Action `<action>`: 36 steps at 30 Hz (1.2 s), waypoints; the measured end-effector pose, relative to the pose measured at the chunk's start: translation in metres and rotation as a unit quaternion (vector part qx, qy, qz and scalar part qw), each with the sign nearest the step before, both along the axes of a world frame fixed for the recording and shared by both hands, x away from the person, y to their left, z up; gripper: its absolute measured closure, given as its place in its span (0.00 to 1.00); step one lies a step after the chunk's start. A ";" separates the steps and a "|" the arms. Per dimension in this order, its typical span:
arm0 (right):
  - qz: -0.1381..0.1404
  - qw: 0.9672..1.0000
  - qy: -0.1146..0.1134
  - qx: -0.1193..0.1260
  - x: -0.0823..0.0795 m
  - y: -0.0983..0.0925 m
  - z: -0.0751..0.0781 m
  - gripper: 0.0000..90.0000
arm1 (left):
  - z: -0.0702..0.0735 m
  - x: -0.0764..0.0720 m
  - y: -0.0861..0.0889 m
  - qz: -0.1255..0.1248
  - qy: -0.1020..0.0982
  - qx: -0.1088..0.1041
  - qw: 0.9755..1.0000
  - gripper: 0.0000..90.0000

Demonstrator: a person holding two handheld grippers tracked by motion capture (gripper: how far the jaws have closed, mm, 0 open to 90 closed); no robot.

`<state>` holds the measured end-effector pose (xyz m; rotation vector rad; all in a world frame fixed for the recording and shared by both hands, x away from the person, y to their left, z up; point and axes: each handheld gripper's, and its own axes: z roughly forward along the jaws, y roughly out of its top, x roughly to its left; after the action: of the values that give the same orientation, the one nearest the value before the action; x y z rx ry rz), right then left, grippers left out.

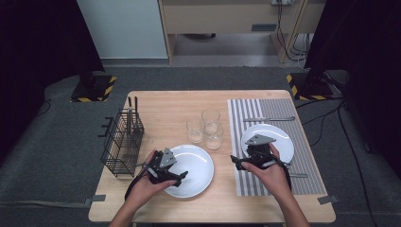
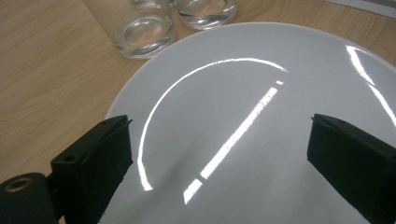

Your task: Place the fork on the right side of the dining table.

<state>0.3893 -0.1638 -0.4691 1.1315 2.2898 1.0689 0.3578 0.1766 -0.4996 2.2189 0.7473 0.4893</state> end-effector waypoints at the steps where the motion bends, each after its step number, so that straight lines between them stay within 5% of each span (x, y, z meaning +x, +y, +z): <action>1: -0.001 1.000 0.002 0.001 0.003 0.003 0.001 0.08 | 0.000 0.000 0.000 0.000 -0.001 -0.002 1.000 0.07; 18: 0.018 1.000 -0.006 -0.017 0.034 0.040 0.035 0.10 | 0.001 -0.001 -0.001 -0.004 0.000 -0.010 1.000 0.07; 27: 0.028 0.999 0.005 -0.019 0.057 0.057 0.033 0.09 | 0.000 0.001 0.001 0.000 0.002 -0.009 1.000 0.07; 36: 0.020 1.000 0.016 -0.013 0.071 0.063 0.015 0.08 | 0.001 0.001 0.001 -0.002 0.001 -0.013 1.000 0.07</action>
<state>0.4608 -0.1006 -0.4539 1.1044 2.3527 1.0387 0.3584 0.1776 -0.4990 2.1953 0.7468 0.4735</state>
